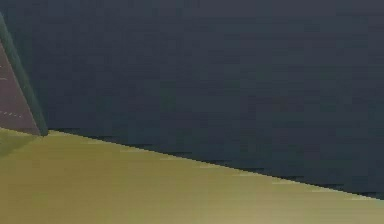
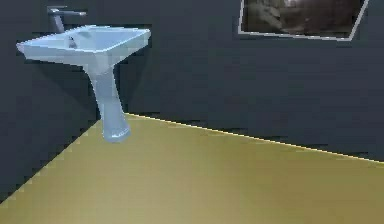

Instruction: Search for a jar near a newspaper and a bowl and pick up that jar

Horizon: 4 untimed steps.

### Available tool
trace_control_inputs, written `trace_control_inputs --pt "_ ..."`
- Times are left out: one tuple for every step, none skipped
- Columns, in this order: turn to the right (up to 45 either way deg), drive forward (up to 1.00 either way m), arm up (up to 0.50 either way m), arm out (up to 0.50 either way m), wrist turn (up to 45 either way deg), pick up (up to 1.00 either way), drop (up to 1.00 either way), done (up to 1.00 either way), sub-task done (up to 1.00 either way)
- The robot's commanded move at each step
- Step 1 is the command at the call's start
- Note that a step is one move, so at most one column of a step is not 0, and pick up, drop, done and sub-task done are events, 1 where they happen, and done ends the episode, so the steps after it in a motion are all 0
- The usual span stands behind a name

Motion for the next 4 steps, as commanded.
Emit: trace_control_inputs --pt "-45.0 0.0 0.0 0.0 0.0 0.0 0.0 0.0 0.0" --pt "-15.0 0.0 0.0 0.0 0.0 0.0 0.0 0.0 0.0" --pt "0.0 1.0 0.0 0.0 0.0 0.0 0.0 0.0 0.0" --pt "0.0 1.0 0.0 0.0 0.0 0.0 0.0 0.0 0.0"
